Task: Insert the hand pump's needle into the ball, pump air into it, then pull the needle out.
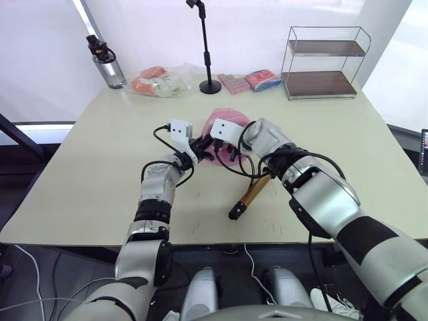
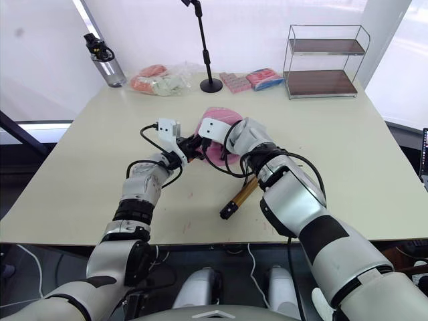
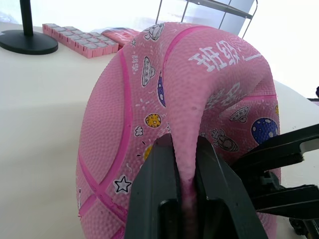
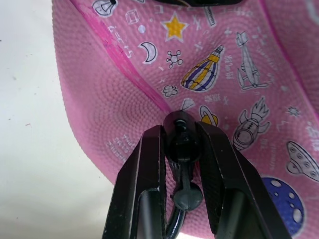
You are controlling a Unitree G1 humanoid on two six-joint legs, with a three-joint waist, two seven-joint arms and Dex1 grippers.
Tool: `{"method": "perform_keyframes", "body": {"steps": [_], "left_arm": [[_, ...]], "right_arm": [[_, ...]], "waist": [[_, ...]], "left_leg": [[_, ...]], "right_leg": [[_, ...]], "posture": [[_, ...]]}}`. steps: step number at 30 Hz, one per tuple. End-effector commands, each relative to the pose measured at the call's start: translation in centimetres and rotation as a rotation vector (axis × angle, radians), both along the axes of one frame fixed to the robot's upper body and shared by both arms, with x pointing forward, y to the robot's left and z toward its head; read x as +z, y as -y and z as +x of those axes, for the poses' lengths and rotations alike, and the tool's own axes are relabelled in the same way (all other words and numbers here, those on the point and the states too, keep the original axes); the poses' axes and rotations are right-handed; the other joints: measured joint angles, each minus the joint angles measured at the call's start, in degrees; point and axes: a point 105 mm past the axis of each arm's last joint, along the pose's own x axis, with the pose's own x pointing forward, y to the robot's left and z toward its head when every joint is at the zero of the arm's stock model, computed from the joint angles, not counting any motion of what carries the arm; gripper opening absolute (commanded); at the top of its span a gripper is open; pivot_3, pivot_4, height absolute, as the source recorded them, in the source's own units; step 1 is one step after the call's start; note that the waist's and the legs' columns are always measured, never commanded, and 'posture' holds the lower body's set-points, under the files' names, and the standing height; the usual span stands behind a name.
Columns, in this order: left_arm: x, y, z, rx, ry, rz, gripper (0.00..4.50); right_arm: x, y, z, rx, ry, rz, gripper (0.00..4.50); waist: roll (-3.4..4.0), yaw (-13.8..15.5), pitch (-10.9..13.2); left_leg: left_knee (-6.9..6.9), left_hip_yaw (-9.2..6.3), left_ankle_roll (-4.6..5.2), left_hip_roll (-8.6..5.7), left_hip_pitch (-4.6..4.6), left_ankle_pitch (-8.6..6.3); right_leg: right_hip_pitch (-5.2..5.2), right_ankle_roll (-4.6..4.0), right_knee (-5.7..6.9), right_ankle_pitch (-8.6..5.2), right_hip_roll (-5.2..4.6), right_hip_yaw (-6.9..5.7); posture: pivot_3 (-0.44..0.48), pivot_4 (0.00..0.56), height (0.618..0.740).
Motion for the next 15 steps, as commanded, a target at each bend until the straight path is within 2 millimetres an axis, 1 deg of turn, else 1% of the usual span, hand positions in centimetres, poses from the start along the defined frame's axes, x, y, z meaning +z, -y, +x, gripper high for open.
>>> {"method": "perform_keyframes", "body": {"steps": [1,6,9,10,12,15], "left_arm": [[-3.7,1.4,-1.1,-0.053,-0.147,0.017,0.00],[-3.7,1.0,-1.2,-0.044,-0.151,0.016,0.00],[-3.8,0.9,-1.2,-0.039,-0.153,0.017,0.00],[-3.8,0.9,-1.2,-0.038,-0.153,0.017,0.00],[-3.7,0.8,-1.2,-0.037,-0.154,0.017,0.00],[-3.8,0.8,-1.1,-0.036,-0.155,0.019,0.00]], "right_arm": [[-4.5,1.9,-1.2,-0.099,-0.127,-0.025,0.37],[-5.1,1.5,-1.6,-0.204,-0.200,0.108,0.37],[-5.1,1.0,-1.9,-0.312,-0.291,0.264,0.37],[-5.0,1.2,-1.6,-0.318,-0.271,0.262,0.37],[-4.6,1.6,-1.0,-0.272,-0.190,0.205,0.37],[-3.6,1.5,-0.5,-0.179,-0.128,0.154,0.37]], "waist": [[-0.02,0.0,-0.1],[-0.01,-0.7,-0.3],[0.01,-0.9,-0.4],[0.02,-0.9,-0.4],[0.08,-1.0,-0.4],[0.14,-1.1,-0.4]], "left_leg": [[0.00,0.00,0.00,0.00,0.00,0.00],[-0.04,-0.04,-0.01,0.01,0.02,-0.01],[-0.06,-0.17,-0.01,0.01,0.03,0.00],[-0.06,-0.29,-0.01,0.01,0.03,0.00],[-0.07,-0.35,-0.01,0.01,0.03,0.00],[-0.08,-0.41,-0.01,-0.01,0.04,0.00]], "right_leg": [[0.00,0.00,0.00,0.00,0.00,0.00],[0.01,-0.01,0.00,-0.01,-0.01,-0.01],[0.02,-0.02,0.00,-0.02,-0.01,-0.02],[0.02,-0.02,0.00,-0.02,-0.01,-0.02],[0.02,-0.02,-0.01,-0.02,-0.01,-0.02],[0.02,-0.01,-0.01,-0.03,0.00,-0.04]], "posture": [[0.000,0.150,0.731],[0.000,0.150,0.731],[0.000,0.150,0.731],[0.000,0.150,0.731],[0.000,0.150,0.731],[0.000,0.150,0.731]]}}
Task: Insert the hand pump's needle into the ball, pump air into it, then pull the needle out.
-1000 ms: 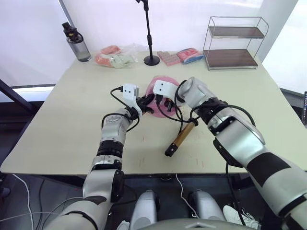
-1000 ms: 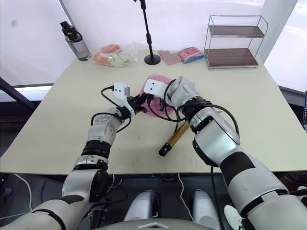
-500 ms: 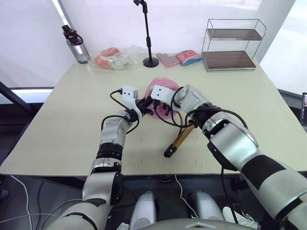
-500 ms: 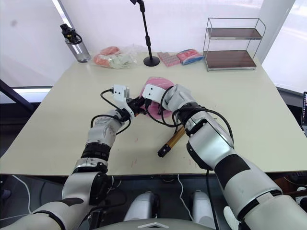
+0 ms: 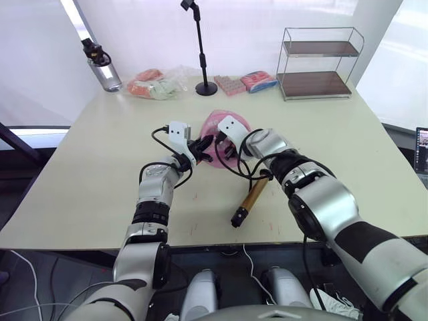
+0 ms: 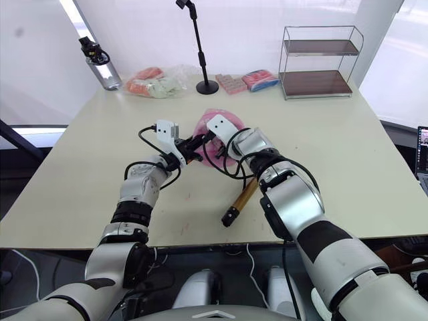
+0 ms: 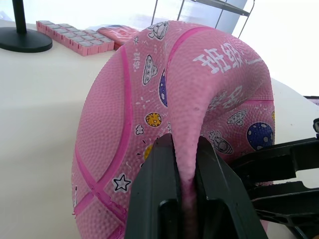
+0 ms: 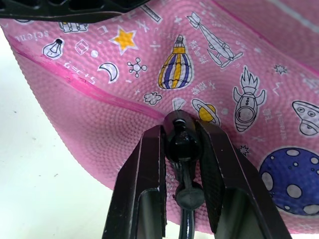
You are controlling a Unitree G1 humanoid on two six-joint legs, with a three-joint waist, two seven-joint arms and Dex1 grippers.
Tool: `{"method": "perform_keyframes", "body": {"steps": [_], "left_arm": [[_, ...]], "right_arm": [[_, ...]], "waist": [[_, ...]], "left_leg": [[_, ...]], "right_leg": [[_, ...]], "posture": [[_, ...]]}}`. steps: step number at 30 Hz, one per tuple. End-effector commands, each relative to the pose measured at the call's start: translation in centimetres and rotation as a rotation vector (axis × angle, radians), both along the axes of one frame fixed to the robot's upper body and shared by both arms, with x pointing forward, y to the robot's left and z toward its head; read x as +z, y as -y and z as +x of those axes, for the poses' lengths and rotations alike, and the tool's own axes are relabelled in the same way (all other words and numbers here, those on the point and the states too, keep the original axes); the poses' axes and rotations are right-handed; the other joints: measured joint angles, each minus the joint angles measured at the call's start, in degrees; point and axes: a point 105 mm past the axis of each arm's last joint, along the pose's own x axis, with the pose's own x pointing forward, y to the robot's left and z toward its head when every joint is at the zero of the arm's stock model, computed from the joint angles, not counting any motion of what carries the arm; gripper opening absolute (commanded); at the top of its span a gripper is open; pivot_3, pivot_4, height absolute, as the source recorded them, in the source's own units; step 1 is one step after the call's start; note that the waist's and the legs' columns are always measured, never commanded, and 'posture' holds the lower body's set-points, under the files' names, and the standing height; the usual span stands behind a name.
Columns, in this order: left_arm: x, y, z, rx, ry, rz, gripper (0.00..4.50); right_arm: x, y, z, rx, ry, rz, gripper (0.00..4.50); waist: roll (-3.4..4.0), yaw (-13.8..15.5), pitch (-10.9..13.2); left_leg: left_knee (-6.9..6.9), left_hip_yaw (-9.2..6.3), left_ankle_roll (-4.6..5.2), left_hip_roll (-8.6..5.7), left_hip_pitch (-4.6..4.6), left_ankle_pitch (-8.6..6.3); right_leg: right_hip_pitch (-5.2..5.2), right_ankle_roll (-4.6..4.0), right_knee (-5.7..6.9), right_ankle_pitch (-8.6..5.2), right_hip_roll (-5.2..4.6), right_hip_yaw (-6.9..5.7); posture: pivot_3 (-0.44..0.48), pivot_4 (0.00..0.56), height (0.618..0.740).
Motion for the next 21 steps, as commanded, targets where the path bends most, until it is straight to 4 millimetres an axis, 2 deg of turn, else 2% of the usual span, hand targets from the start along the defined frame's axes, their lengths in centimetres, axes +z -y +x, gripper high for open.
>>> {"method": "perform_keyframes", "body": {"steps": [1,2,4,5,7,14,17,21], "left_arm": [[-3.6,1.3,-0.9,-0.047,-0.142,0.015,0.00],[-3.6,1.3,-0.9,-0.048,-0.142,0.016,0.00],[-3.6,1.5,-0.8,-0.052,-0.142,0.018,0.00],[-3.6,1.5,-0.7,-0.054,-0.141,0.018,0.00],[-3.5,1.6,-0.6,-0.058,-0.141,0.020,0.00],[-3.3,1.7,-0.2,-0.063,-0.136,0.030,0.00],[-3.2,2.1,0.0,-0.077,-0.132,0.030,0.00],[-3.1,2.3,0.1,-0.085,-0.128,0.030,0.00]], "right_arm": [[-2.4,1.5,-0.5,0.029,-0.026,-0.115,0.87],[-2.1,1.6,-0.3,0.040,-0.009,-0.131,1.40],[-1.5,1.9,0.1,0.041,0.019,-0.151,1.99],[-1.3,1.9,0.2,0.041,0.026,-0.155,2.53],[-0.8,2.1,0.4,0.045,0.033,-0.160,3.23],[2.0,2.9,1.2,0.084,0.050,-0.133,3.23],[4.6,3.1,1.5,0.144,0.084,-0.037,3.23],[6.3,3.7,1.1,0.194,0.122,0.039,3.23]], "waist": [[0.02,0.0,0.0],[0.03,0.0,0.0],[0.10,0.0,0.1],[0.14,0.1,0.1],[0.18,0.1,0.2],[0.28,0.9,0.5],[0.27,1.7,1.0],[0.29,2.0,1.3]], "left_leg": [[0.00,-0.02,0.00,0.00,-0.01,0.00],[0.00,-0.02,0.00,0.00,-0.02,0.00],[0.00,-0.03,0.00,-0.01,-0.04,0.00],[0.00,-0.04,0.00,-0.01,-0.06,0.00],[0.00,-0.05,0.00,-0.01,-0.07,0.00],[0.00,-0.12,0.00,-0.05,-0.19,0.00],[0.00,-0.10,0.01,-0.07,-0.27,0.01],[0.01,0.01,0.05,-0.17,-0.72,0.05]], "right_leg": [[0.00,0.00,0.00,0.00,0.00,-0.02],[0.00,0.00,-0.01,0.00,0.00,-0.03],[0.00,0.00,-0.03,0.00,0.00,-0.04],[-0.01,0.00,-0.03,0.00,0.00,-0.05],[-0.01,0.00,-0.04,0.00,-0.01,-0.06],[-0.04,0.00,-0.08,0.00,-0.04,-0.16],[-0.09,0.00,-0.09,0.00,-0.07,-0.16],[-0.32,-0.02,-0.23,0.01,-0.12,-0.28]], "posture": [[0.000,0.150,0.731],[0.000,0.150,0.731],[0.000,0.150,0.731],[0.000,0.150,0.731],[0.000,0.150,0.731],[0.000,0.150,0.731],[0.000,0.150,0.731],[0.000,0.150,0.731]]}}
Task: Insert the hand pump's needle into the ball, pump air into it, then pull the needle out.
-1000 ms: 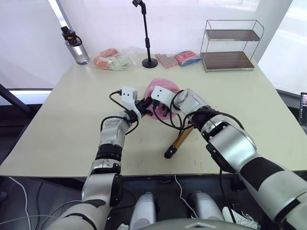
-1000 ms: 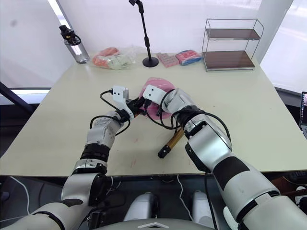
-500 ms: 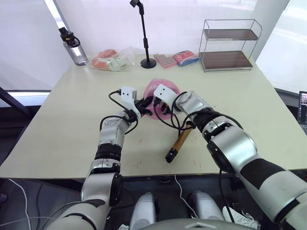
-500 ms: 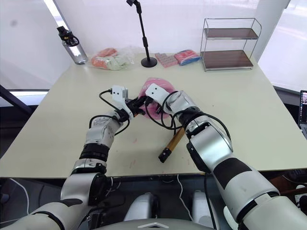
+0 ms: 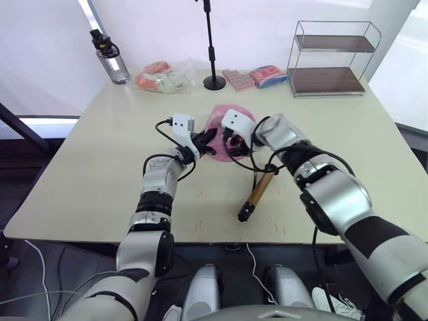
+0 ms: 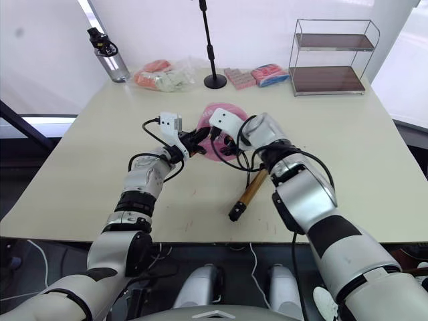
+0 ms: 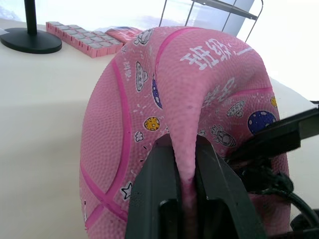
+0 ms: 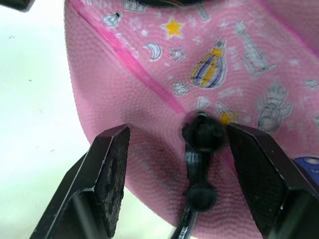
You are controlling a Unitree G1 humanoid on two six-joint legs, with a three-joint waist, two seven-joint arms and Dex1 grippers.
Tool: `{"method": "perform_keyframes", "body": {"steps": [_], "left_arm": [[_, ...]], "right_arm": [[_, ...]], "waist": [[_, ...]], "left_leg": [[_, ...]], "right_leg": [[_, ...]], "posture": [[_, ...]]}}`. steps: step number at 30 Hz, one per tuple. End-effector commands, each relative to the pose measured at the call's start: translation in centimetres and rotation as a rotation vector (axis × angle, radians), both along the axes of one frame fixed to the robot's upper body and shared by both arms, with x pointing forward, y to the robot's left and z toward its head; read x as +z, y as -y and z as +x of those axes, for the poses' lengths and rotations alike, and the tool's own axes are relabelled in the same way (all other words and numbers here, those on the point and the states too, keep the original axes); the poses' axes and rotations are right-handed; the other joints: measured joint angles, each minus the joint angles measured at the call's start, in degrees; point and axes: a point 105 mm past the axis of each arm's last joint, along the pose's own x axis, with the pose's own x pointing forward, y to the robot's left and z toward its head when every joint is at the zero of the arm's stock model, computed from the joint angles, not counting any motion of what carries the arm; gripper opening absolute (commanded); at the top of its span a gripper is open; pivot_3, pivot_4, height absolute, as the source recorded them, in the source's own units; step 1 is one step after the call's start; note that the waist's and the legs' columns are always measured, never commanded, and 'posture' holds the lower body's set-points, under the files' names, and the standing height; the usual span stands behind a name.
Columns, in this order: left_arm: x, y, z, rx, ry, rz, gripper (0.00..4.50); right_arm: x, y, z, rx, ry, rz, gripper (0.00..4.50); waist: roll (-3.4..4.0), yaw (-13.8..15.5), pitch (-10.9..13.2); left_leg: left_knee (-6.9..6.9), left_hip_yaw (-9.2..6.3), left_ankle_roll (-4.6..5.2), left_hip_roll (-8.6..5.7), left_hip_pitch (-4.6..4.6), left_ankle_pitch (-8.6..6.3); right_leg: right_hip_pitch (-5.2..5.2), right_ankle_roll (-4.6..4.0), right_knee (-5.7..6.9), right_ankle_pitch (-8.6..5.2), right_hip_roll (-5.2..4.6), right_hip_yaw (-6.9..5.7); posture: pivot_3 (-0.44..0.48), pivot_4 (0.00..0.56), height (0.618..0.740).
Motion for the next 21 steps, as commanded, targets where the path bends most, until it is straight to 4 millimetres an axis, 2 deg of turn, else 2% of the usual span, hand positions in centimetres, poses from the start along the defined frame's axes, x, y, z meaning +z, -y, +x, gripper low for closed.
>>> {"method": "perform_keyframes", "body": {"steps": [1,8,11,14,16,18,21], "left_arm": [[-4.4,1.2,-1.0,-0.046,-0.149,0.047,0.00],[-4.2,1.6,-1.0,-0.064,-0.143,0.052,0.00],[-4.0,1.8,-0.9,-0.073,-0.136,0.055,0.00],[-3.9,1.9,-0.9,-0.077,-0.132,0.056,0.00],[-3.8,2.0,-0.9,-0.080,-0.128,0.056,0.00],[-3.7,2.1,-0.9,-0.084,-0.125,0.057,0.00],[-3.6,2.2,-1.0,-0.096,-0.120,0.065,0.00]], "right_arm": [[3.4,1.5,0.4,0.020,0.117,0.074,3.23],[6.2,3.8,-1.4,0.052,0.224,0.238,3.23],[7.7,5.4,-2.9,0.052,0.254,0.379,3.23],[8.3,7.1,-4.7,0.044,0.279,0.455,3.23],[9.2,8.6,-6.0,0.015,0.360,0.562,3.23],[9.4,9.8,-7.1,-0.011,0.394,0.614,3.23],[8.4,11.5,-8.8,-0.028,0.358,0.649,3.23]], "waist": [[0.03,0.2,0.0],[0.16,1.2,0.2],[0.14,1.1,0.2],[0.14,1.1,0.3],[0.13,1.3,0.3],[0.13,1.2,0.3],[0.12,1.3,0.3]], "left_leg": [[0.01,-0.01,0.19,-0.03,-0.30,0.12],[-0.15,-0.06,0.20,-0.20,-0.54,0.12],[-0.13,-0.08,0.20,-0.20,-0.49,0.12],[-0.13,-0.11,0.20,-0.20,-0.48,0.12],[-0.15,-0.11,0.20,-0.20,-0.49,0.13],[-0.13,-0.17,0.20,-0.20,-0.48,0.12],[-0.13,-0.17,0.20,-0.20,-0.47,0.12]], "right_leg": [[-0.21,-0.11,-0.01,0.08,-0.01,-0.02],[-0.26,0.19,-0.22,0.05,-0.05,-0.14],[-0.19,0.14,-0.28,-0.05,-0.06,-0.17],[-0.17,0.25,-0.29,-0.13,-0.06,-0.22],[-0.17,0.25,-0.29,-0.12,-0.06,-0.22],[-0.09,0.26,-0.32,-0.12,-0.06,-0.29],[-0.08,0.28,-0.35,-0.14,-0.06,-0.30]], "posture": [[0.000,0.150,0.731],[0.000,0.150,0.731],[0.000,0.150,0.731],[0.000,0.150,0.731],[0.000,0.150,0.731],[0.000,0.150,0.731],[0.000,0.150,0.731]]}}
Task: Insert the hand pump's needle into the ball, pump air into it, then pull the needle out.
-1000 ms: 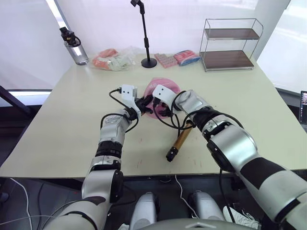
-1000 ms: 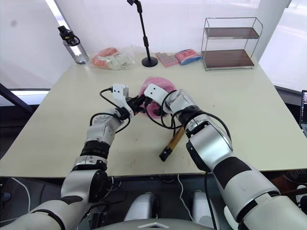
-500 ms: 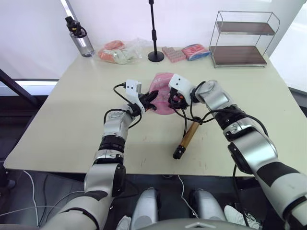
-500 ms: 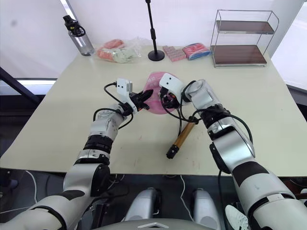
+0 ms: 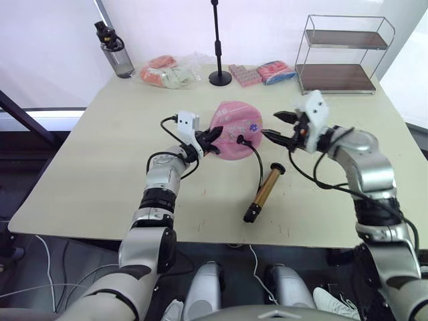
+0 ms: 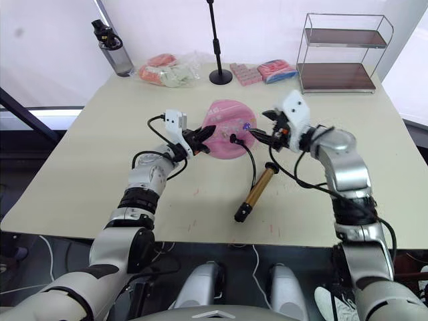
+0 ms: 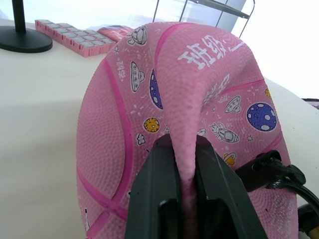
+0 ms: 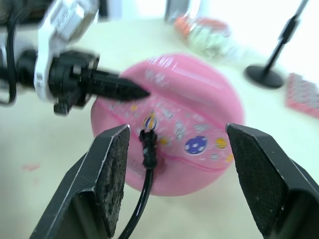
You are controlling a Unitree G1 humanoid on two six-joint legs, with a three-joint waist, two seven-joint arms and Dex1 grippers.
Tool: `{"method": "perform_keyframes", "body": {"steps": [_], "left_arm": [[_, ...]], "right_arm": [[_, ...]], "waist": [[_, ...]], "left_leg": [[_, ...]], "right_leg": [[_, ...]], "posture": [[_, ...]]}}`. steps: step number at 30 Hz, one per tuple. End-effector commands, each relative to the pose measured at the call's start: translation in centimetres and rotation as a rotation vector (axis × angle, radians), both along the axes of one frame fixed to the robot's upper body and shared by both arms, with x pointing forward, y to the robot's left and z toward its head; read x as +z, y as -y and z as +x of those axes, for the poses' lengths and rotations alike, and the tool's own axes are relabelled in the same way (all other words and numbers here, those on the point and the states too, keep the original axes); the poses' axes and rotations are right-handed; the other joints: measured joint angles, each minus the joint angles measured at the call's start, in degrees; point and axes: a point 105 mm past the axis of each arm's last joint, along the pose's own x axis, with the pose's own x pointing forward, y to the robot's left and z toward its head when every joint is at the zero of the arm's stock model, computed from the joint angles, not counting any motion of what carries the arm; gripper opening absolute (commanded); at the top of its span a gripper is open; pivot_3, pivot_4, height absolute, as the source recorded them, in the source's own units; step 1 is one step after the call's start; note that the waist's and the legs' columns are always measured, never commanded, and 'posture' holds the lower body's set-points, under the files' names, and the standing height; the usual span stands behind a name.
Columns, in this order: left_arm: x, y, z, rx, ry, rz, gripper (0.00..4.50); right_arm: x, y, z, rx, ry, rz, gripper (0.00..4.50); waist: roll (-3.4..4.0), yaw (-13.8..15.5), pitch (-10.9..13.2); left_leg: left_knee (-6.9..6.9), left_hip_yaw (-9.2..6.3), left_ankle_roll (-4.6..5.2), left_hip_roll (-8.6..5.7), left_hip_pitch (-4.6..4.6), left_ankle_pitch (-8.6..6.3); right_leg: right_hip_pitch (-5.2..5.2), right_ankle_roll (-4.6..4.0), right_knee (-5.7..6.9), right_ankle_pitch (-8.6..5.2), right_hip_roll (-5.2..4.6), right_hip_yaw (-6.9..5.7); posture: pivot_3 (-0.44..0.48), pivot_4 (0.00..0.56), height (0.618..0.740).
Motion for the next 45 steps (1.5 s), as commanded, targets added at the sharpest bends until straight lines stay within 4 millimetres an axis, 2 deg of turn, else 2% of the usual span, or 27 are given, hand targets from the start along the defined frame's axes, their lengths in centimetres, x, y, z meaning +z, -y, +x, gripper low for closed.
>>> {"method": "perform_keyframes", "body": {"steps": [1,3,4,5,6,9,13,18,19,24,25,26,28,29,34,38,42,45], "left_arm": [[-3.9,1.2,-1.1,-0.046,-0.133,0.069,0.00],[-3.8,1.3,-1.1,-0.050,-0.129,0.072,0.00],[-3.8,1.3,-1.1,-0.051,-0.127,0.074,0.00],[-3.7,1.3,-1.1,-0.053,-0.125,0.076,0.00],[-3.6,1.3,-1.1,-0.055,-0.124,0.079,0.00],[-3.5,1.3,-1.1,-0.060,-0.120,0.087,0.00],[-3.3,1.4,-1.1,-0.074,-0.115,0.101,0.00],[-3.1,1.2,-1.0,-0.073,-0.108,0.114,0.00],[-2.9,1.1,-1.0,-0.073,-0.102,0.117,0.81],[-1.4,1.0,-0.8,-0.077,-0.065,0.110,2.90],[-0.9,1.1,-0.7,-0.081,-0.048,0.106,3.08],[-0.3,1.1,-0.7,-0.085,-0.032,0.105,3.62],[1.0,1.3,-0.7,-0.096,0.003,0.106,3.95],[1.6,1.3,-0.7,-0.100,0.020,0.107,4.30],[5.8,1.9,-1.1,-0.125,0.123,0.102,4.30],[9.4,2.2,-2.4,-0.150,0.210,0.107,4.30],[11.0,2.1,-4.2,-0.182,0.245,0.177,4.30],[10.9,2.5,-5.7,-0.228,0.223,0.215,4.30]], "right_arm": [[1.2,2.1,-2.5,0.010,0.064,0.060,3.23],[0.6,3.4,-3.5,0.002,0.059,0.065,3.23],[0.2,4.3,-4.1,-0.004,0.050,0.071,3.74],[-0.2,5.2,-4.7,-0.010,0.040,0.077,3.93],[-0.4,6.0,-5.5,0.000,0.033,0.090,4.42],[-1.0,7.8,-7.0,0.012,0.009,0.098,4.42],[-2.0,10.6,-10.6,0.072,-0.041,0.056,4.42],[-3.0,12.8,-12.6,0.049,-0.075,0.003,4.42],[-3.1,13.1,-12.9,0.049,-0.077,-0.001,4.50],[-3.5,13.9,-13.8,0.041,-0.072,-0.011,4.50],[-3.6,14.1,-14.0,0.039,-0.068,-0.012,4.50],[-3.7,14.2,-14.0,0.037,-0.064,-0.015,4.50],[-3.7,14.3,-14.0,0.035,-0.057,-0.014,4.50],[-3.8,14.4,-14.0,0.035,-0.053,-0.013,4.50],[-3.9,14.4,-14.1,0.040,-0.041,-0.002,4.50],[-4.0,14.6,-14.1,0.047,-0.033,0.000,4.50],[-3.9,14.9,-14.1,0.050,-0.013,0.006,4.50],[-4.0,14.8,-14.4,0.059,-0.011,0.016,4.50]], "waist": [[-0.01,0.2,0.0],[-0.03,0.3,0.0],[-0.04,0.2,0.0],[-0.04,0.2,0.0],[-0.05,0.3,0.0],[-0.09,0.3,0.1],[-0.17,0.9,0.1],[-0.26,0.6,0.2],[-0.26,0.7,0.2],[-0.39,0.4,0.4],[-0.42,0.4,0.5],[-0.44,0.4,0.5],[-0.58,0.4,0.8],[-0.59,0.4,0.8],[-0.71,0.3,1.3],[-0.72,0.1,1.5],[-0.69,0.0,1.7],[-0.67,-0.1,1.7]], "left_leg": [[0.00,-0.01,0.00,0.00,0.00,0.00],[0.00,-0.12,0.00,0.00,0.01,0.00],[0.00,-0.14,0.00,0.00,-0.02,0.00],[-0.01,-0.11,0.00,0.00,-0.01,0.00],[-0.01,-0.10,0.00,-0.02,-0.02,0.00],[-0.04,-0.17,0.00,-0.13,-0.02,-0.01],[-0.04,-0.32,0.01,-0.21,0.01,-0.01],[-0.01,-0.46,0.01,-0.24,0.06,-0.01],[0.00,-0.51,0.01,-0.24,0.05,-0.01],[0.01,-0.54,0.01,-0.24,0.05,-0.01],[0.01,-0.54,0.01,-0.24,0.05,-0.01],[0.01,-0.54,0.01,-0.25,0.04,-0.01],[0.01,-0.56,0.01,-0.27,0.01,-0.01],[0.01,-0.56,0.01,-0.28,0.01,-0.01],[0.02,-0.58,0.01,-0.28,-0.01,0.00],[0.01,-0.58,0.00,-0.29,-0.06,-0.01],[0.00,-0.59,0.00,-0.31,-0.06,-0.01],[0.00,-0.59,-0.01,-0.31,-0.01,0.00]], "right_leg": [[0.01,0.01,-0.02,-0.01,0.00,-0.01],[0.14,0.01,-0.15,-0.02,-0.01,-0.14],[0.17,0.02,-0.28,-0.02,-0.02,-0.18],[0.17,0.02,-0.29,-0.02,-0.04,-0.18],[0.17,0.02,-0.30,-0.02,-0.07,-0.18],[0.20,0.01,-0.31,-0.02,-0.14,-0.21],[0.30,0.07,-0.33,-0.07,-0.20,-0.32],[0.41,0.10,-0.37,-0.08,-0.22,-0.42],[0.42,0.10,-0.37,-0.09,-0.22,-0.49],[0.44,0.11,-0.37,-0.09,-0.22,-0.50],[0.44,0.11,-0.37,-0.09,-0.22,-0.50],[0.44,0.12,-0.37,-0.09,-0.22,-0.50],[0.45,0.11,-0.37,-0.09,-0.22,-0.50],[0.45,0.11,-0.37,-0.09,-0.22,-0.50],[0.44,0.12,-0.37,-0.08,-0.22,-0.51],[0.44,0.31,-0.37,0.03,-0.22,-0.51],[0.44,0.43,-0.37,-0.01,-0.21,-0.50],[0.47,0.43,-0.35,-0.01,-0.21,-0.49]], "posture": [[0.000,0.150,0.731],[0.000,0.150,0.731],[0.000,0.150,0.731],[0.000,0.150,0.731],[0.000,0.150,0.731],[0.000,0.150,0.731],[0.000,0.150,0.731],[0.000,0.150,0.731],[0.000,0.150,0.731],[0.000,0.150,0.731],[0.000,0.150,0.731],[0.000,0.150,0.731],[0.000,0.150,0.731],[0.000,0.150,0.731],[0.000,0.150,0.731],[0.000,0.150,0.731],[0.000,0.150,0.731],[0.000,0.150,0.731]]}}
